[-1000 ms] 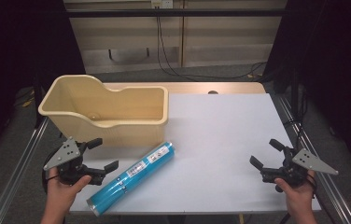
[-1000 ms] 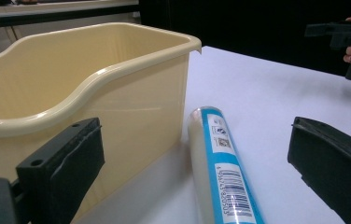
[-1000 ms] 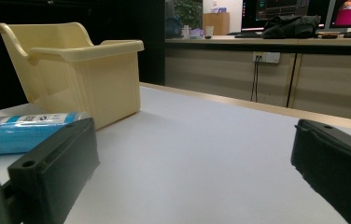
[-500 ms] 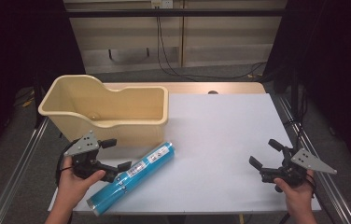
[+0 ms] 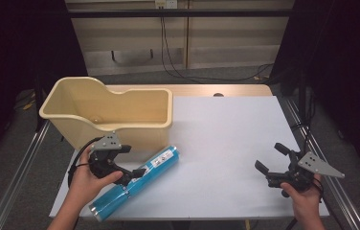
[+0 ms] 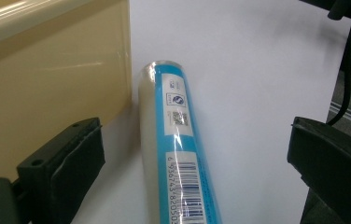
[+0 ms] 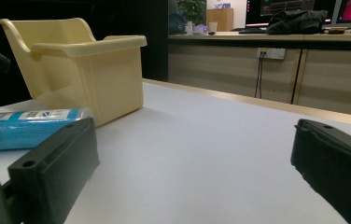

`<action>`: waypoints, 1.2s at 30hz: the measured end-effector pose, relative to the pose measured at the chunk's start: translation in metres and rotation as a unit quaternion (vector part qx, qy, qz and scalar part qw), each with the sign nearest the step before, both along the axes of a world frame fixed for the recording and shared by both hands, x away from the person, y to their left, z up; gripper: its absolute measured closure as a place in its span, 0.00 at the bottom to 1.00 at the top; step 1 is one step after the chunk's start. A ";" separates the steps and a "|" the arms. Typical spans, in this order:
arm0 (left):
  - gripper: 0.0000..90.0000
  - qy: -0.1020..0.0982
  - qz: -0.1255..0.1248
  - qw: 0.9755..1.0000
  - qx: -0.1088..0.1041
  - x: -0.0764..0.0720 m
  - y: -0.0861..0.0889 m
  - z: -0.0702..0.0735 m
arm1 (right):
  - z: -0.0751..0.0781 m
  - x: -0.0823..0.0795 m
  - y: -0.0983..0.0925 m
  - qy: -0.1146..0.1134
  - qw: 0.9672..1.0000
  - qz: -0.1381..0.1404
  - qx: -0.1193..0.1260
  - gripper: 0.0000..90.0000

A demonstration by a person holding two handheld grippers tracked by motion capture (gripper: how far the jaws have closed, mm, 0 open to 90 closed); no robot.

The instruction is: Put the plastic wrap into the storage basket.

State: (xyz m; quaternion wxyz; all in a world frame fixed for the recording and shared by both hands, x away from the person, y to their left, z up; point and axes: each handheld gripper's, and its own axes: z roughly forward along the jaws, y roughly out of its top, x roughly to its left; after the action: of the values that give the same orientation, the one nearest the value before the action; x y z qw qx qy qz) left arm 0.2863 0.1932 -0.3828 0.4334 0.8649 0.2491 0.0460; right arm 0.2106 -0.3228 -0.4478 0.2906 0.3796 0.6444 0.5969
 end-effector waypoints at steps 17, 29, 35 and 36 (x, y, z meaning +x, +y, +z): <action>0.04 0.061 -0.020 0.994 0.092 0.009 -0.022 -0.009 | -0.001 0.001 0.000 0.001 1.000 0.003 0.001 0.00; 0.06 0.144 -0.032 0.971 0.187 0.017 -0.042 -0.025 | -0.001 0.001 0.001 0.002 1.000 0.005 0.000 0.01; 0.08 0.152 -0.044 0.964 0.212 0.019 -0.046 -0.029 | -0.001 0.001 0.001 0.001 1.000 0.006 -0.001 0.01; 0.08 0.156 -0.042 0.963 0.218 0.019 -0.048 -0.031 | -0.001 0.002 0.001 0.002 1.000 0.006 -0.002 0.01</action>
State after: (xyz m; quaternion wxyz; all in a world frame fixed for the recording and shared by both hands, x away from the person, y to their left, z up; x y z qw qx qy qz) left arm 0.3048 0.1447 -0.4140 0.1921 0.9445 0.2608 -0.0544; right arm 0.2121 -0.3217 -0.4493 0.2867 0.3763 0.6480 0.5969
